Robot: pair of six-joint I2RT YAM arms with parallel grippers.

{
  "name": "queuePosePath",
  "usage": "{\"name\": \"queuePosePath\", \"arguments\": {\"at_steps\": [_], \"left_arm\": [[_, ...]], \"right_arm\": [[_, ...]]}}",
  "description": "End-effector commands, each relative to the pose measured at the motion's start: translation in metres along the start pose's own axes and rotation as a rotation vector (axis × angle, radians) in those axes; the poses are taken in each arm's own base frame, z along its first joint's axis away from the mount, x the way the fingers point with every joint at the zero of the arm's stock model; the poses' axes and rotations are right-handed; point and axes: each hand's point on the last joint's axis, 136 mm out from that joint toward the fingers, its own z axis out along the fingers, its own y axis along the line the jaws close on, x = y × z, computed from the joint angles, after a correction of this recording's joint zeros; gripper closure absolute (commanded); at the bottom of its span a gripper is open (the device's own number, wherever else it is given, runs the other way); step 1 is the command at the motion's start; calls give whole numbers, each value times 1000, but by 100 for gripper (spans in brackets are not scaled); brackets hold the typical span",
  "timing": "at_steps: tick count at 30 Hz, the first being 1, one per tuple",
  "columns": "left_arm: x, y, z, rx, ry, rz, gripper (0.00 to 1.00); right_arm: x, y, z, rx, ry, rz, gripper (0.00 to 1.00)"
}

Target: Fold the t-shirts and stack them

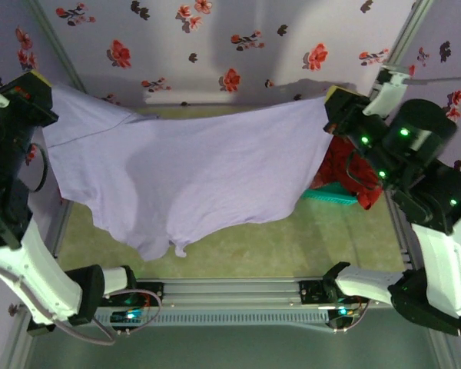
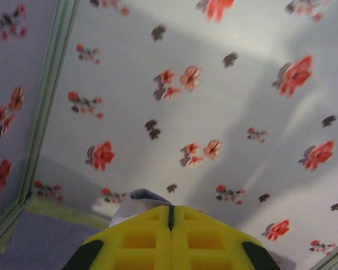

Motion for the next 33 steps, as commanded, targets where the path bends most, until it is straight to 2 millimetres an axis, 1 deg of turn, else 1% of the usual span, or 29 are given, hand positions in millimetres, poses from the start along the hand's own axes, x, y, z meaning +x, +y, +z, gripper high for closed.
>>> {"name": "queuePosePath", "arguments": {"at_steps": [1,2,3,5,7,9,10,11,12,14,16,17,18,19,20,21,22,23,24,25,26,28,29,31,33], "left_arm": [[43,35,73,-72,170,-16,100],[54,43,97,-74,202,-30,100],[66,49,121,-76,235,-43,100],[90,63,164,-91,293,-39,100],[118,78,208,-107,351,-21,100],[161,95,252,-124,444,-11,100],[182,101,270,-131,486,-6,100],[207,109,289,-137,537,-14,100],[238,117,309,-146,595,-23,100],[290,129,339,-161,688,-13,100],[333,136,364,-178,757,15,100],[347,136,374,-176,782,25,100],[357,135,382,-175,788,32,100],[364,135,388,-176,788,35,100],[369,136,393,-179,782,25,100],[372,138,397,-185,776,7,85],[371,138,399,-182,766,1,63],[369,136,399,-175,758,3,50],[366,135,395,-174,760,7,42],[356,131,396,-159,732,23,37],[346,128,392,-159,717,43,32],[324,123,380,-170,691,82,28],[312,119,371,-174,689,99,27],[294,114,347,-192,702,120,27],[282,109,314,-214,743,130,27]], "right_arm": [[36,-24,44,157,75,-110,100],[51,-34,64,200,109,-128,100],[66,-44,83,229,144,-105,100],[96,-55,117,214,224,-23,100],[125,-70,150,239,273,-12,100],[165,-97,189,279,353,2,100],[184,-113,205,304,397,20,100],[205,-127,224,316,452,49,100],[222,-138,238,325,504,67,100],[256,-160,261,373,603,58,100],[282,-178,284,403,664,24,100],[290,-186,293,426,695,9,100],[299,-194,303,439,725,0,100],[306,-201,310,445,750,1,100],[315,-207,318,446,778,1,98],[316,-211,323,449,801,-8,80],[314,-212,326,450,813,-22,55],[311,-213,326,463,816,-40,41],[303,-211,324,470,808,-56,35],[295,-207,322,463,798,-67,32],[287,-202,318,456,786,-77,30],[270,-195,303,464,763,-90,29],[261,-190,294,466,754,-92,28],[251,-183,270,477,746,-83,28],[247,-173,239,476,741,-65,28]]}}
